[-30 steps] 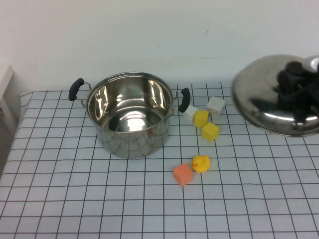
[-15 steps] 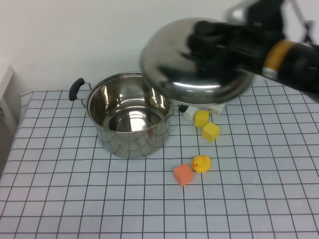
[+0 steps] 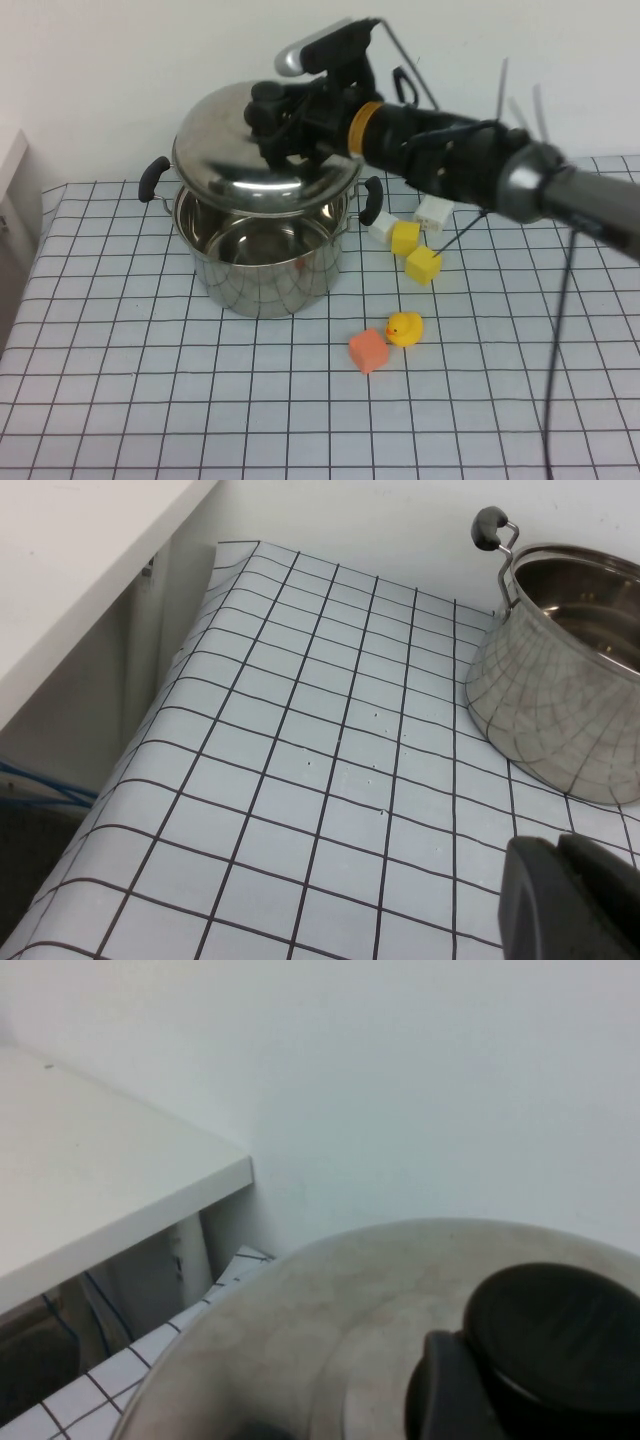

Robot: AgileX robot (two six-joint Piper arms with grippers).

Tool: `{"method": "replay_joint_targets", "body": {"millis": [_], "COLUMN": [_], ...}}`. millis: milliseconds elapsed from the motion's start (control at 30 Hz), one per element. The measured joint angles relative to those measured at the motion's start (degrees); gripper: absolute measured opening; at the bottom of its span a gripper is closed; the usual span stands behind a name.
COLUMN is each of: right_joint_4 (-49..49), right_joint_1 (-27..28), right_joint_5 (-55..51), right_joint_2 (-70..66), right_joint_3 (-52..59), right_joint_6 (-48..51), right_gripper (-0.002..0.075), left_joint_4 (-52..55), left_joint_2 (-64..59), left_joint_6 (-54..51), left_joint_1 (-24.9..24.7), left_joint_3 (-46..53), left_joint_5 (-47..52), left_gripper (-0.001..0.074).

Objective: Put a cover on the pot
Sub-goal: Place the pot lid on the pot

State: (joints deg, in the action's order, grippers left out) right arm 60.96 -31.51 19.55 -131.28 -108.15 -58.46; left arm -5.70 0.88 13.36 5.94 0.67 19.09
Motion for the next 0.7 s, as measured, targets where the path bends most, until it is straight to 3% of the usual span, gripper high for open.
{"method": "replay_joint_targets", "body": {"millis": [267, 700], "right_joint_4": [3.8, 9.0], "right_joint_1": [-0.1, -0.1], "right_joint_5": [-0.1, -0.3], "right_joint_2": [-9.3, -12.5], "right_joint_3": [-9.7, -11.5], "right_joint_6": [-6.4, -7.6], "right_gripper": [0.0351, 0.0351], "left_joint_4": [0.0, 0.0], "left_joint_2": [0.0, 0.0], "left_joint_6": [-0.2, -0.2], "left_joint_1": [0.0, 0.0], "left_joint_3": [0.0, 0.0], "left_joint_5": [0.0, 0.0], "left_gripper": [0.0000, -0.0001]}}
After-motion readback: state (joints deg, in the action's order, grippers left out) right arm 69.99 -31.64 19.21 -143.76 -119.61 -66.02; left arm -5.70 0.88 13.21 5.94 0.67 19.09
